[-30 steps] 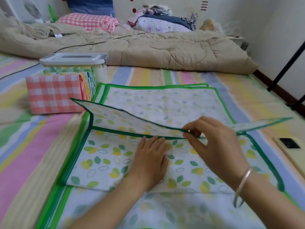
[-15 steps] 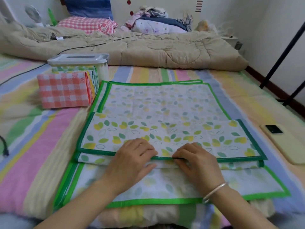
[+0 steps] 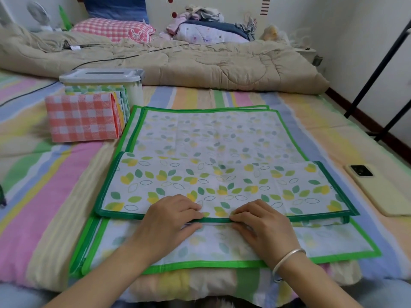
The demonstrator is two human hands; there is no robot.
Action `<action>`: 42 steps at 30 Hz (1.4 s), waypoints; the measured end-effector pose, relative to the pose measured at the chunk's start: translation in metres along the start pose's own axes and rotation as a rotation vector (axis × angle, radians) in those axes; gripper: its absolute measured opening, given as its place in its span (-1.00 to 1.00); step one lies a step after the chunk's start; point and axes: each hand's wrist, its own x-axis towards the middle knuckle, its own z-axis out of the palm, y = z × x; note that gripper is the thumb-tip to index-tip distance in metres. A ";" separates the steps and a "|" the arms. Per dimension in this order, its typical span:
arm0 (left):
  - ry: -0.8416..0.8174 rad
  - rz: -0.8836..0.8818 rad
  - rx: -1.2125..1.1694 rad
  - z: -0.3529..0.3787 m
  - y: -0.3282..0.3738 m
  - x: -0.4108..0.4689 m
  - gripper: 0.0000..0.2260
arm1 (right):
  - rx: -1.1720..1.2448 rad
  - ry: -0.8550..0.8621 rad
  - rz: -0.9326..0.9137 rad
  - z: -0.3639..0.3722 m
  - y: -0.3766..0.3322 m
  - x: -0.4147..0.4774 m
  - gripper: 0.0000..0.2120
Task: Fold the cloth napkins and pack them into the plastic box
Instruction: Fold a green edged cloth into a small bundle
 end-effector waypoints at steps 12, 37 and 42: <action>0.000 -0.077 -0.060 0.000 -0.003 0.004 -0.75 | -0.029 -0.016 -0.091 0.005 -0.001 -0.002 -0.80; -0.466 -0.138 0.246 0.052 -0.025 0.059 -0.27 | -0.159 -0.652 0.507 0.046 0.006 0.084 -0.48; -0.473 -0.144 0.248 0.054 -0.028 0.056 -0.22 | -0.255 -0.692 0.803 0.024 0.049 0.046 -0.36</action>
